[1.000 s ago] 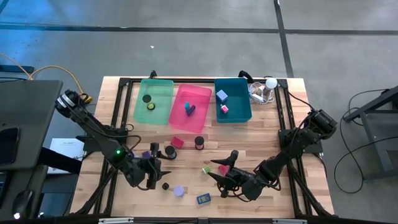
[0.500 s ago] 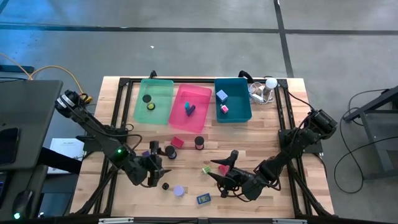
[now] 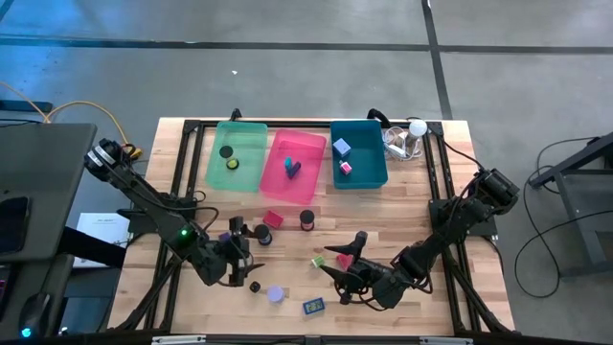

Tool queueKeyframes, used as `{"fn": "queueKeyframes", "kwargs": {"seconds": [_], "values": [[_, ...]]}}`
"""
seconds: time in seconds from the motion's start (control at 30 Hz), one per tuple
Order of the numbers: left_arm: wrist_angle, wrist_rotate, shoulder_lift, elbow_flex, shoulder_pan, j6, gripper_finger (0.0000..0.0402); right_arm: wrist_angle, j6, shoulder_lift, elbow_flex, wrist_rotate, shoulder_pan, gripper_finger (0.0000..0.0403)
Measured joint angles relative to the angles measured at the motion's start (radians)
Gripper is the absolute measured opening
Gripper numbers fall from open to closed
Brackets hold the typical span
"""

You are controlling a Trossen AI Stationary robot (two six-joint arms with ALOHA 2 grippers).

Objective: Pick & Place Office items
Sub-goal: Put the blue hourglass into the green bin

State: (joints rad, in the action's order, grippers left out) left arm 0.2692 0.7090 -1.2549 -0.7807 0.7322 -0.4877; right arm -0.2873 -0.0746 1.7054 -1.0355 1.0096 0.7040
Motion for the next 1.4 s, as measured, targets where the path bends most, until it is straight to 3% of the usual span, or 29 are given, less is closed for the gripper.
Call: {"fn": "queueKeyframes", "kwargs": {"seconds": [0.17,0.37,0.8,1.4], "values": [[0.043,-0.002,0.0,0.0,-0.035,-0.154,0.0348,0.0,0.004,0.0,0.0,-0.003,0.0,0.0231],[0.141,-0.002,0.0,0.0,-0.093,-0.221,0.0343,0.0,0.004,0.0,0.0,-0.024,0.0,0.0231],[0.196,-0.006,-0.005,0.0,-0.16,-0.247,0.034,0.0,0.004,0.0,0.0,-0.025,0.0,0.0231],[0.225,-0.032,-0.033,0.0,-0.161,-0.273,0.034,0.0,0.004,0.0,0.0,-0.025,0.0,0.0231]]}}
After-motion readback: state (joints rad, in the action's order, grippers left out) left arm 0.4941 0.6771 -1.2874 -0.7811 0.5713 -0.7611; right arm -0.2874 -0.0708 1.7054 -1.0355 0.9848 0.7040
